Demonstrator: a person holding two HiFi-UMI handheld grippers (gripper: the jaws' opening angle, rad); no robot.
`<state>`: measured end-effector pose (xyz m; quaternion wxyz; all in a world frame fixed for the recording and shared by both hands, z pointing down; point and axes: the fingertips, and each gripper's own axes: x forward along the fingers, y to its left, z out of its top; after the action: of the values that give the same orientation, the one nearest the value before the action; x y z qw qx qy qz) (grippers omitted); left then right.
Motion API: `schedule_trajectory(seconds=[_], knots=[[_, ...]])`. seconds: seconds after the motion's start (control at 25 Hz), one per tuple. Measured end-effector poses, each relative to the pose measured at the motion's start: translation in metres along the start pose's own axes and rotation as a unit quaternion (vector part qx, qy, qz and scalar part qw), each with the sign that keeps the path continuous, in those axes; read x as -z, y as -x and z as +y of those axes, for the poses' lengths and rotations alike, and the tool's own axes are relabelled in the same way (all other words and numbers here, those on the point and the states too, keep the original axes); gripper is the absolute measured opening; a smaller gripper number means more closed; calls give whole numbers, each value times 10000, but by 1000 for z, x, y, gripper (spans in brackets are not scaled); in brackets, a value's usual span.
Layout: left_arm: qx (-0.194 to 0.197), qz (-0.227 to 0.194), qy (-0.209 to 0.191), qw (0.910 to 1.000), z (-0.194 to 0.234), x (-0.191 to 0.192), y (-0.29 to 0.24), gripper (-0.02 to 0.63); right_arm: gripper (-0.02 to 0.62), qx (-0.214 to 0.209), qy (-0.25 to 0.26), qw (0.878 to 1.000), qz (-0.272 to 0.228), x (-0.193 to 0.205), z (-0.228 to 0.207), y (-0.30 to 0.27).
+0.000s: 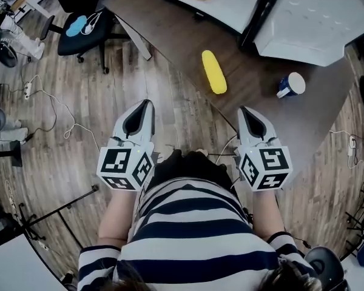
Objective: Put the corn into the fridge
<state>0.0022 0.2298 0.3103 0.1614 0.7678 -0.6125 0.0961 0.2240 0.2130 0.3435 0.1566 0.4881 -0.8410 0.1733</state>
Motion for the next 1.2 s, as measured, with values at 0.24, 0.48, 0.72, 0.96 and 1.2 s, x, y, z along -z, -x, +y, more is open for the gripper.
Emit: schedule_trajectory(seconds=[0.24,0.48,0.72,0.96,1.2], knots=[[-170,-28,-9,9999,3,2,1,0,-5,-255,77,9996,107,5,3,-14],[-136,-42,27,9999,19,-3,-3,0,9,-357,108,9991,212,0,19,-29],[148,28,71,9999,43,-14,-29,0,52,-245,36,9988,426,-5,29,-58],[484,117,-12,9988,69,-19,-56,0,137,186,157,9975,667,-6,29,-94],[743,270,-66,9968,99,-14,-81,0,172,623,144,9938,905,-2,20,-128]])
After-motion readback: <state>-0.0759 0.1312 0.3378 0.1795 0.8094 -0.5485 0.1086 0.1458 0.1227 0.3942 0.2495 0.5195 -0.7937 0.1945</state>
